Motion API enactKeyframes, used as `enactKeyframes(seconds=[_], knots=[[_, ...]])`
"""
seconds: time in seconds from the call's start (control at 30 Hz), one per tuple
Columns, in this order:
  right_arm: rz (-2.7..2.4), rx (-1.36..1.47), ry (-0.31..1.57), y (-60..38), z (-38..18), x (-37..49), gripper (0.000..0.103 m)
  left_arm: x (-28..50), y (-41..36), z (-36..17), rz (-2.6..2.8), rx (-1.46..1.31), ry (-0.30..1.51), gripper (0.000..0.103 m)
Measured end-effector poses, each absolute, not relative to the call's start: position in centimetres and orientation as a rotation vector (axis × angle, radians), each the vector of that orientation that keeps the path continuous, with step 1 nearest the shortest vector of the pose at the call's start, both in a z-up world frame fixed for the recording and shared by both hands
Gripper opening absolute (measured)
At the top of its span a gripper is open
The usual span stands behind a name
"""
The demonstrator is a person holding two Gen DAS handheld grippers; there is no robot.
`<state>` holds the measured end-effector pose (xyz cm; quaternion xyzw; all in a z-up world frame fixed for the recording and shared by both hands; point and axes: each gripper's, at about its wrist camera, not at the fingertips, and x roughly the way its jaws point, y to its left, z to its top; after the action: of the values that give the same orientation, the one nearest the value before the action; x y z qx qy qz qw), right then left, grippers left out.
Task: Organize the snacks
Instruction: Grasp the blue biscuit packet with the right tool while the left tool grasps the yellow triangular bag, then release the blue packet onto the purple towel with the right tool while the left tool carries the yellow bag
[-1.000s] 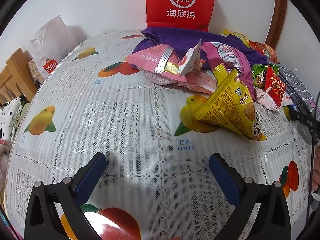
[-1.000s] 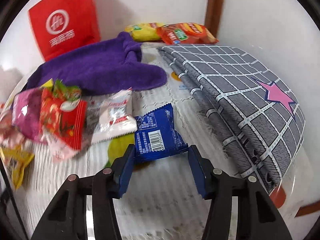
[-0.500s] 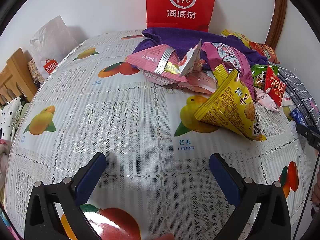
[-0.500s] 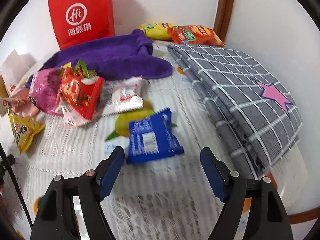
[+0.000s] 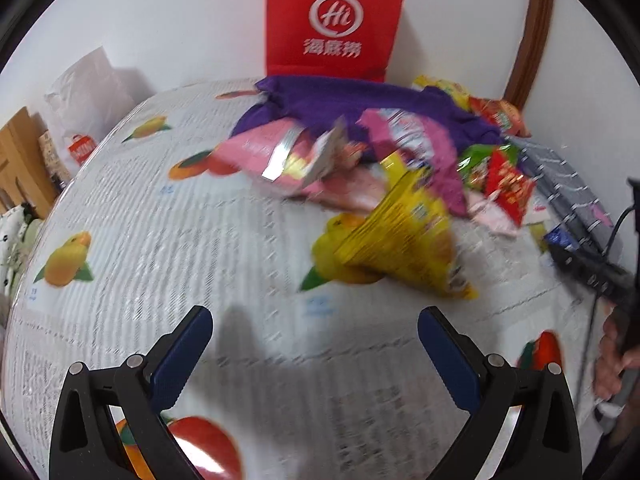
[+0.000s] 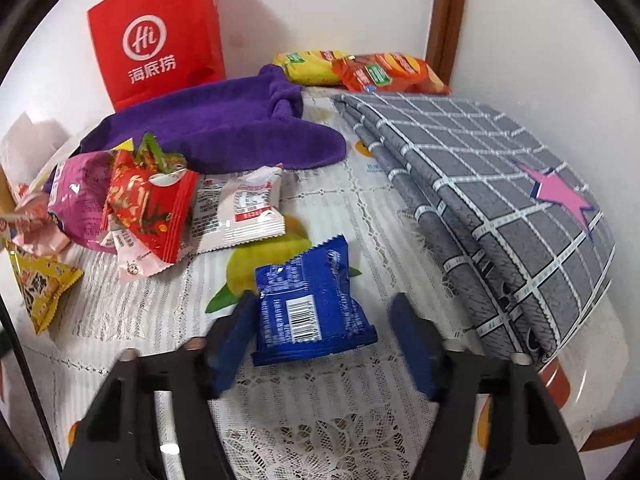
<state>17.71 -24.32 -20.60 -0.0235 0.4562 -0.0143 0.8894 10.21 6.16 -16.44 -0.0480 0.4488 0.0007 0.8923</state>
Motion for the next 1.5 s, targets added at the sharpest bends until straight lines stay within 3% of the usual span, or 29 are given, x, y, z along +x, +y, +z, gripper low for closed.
enactKeyframes(seconds=[0.1,0.53,0.6,0.67,0.77,1.2,1.5], knots=[[-0.016,-0.061,0.941,-24.1,-20.6,17.5,0.054,11.0,5.2,-15.4,-0.024,-0.122,0.904,0.103],[-0.04,-0.076,0.931,-23.9,-20.5,17.2,0.054,14.8,2.6,-16.1,-0.021,-0.169,0.915,0.099],[-0.033,-0.059,0.934,-24.1,-20.5,17.3,0.054,15.1,2.4,-16.6,-0.018,-0.163,0.925,0.095],[-0.029,-0.052,0.934,-24.1,-20.5,17.3,0.053,15.5,2.2,-17.2,-0.015,-0.15,0.95,0.075],[-0.021,-0.045,0.925,-24.2,-20.4,17.2,0.053,15.4,1.9,-17.5,-0.025,-0.138,0.953,0.066],[0.028,0.023,0.903,-23.9,-18.8,15.4,0.053,12.8,1.1,-14.1,-0.137,-0.067,0.925,0.065],[0.076,0.011,0.787,-21.4,-11.7,15.8,0.053,13.8,3.3,-9.6,-0.152,-0.111,0.865,0.065]])
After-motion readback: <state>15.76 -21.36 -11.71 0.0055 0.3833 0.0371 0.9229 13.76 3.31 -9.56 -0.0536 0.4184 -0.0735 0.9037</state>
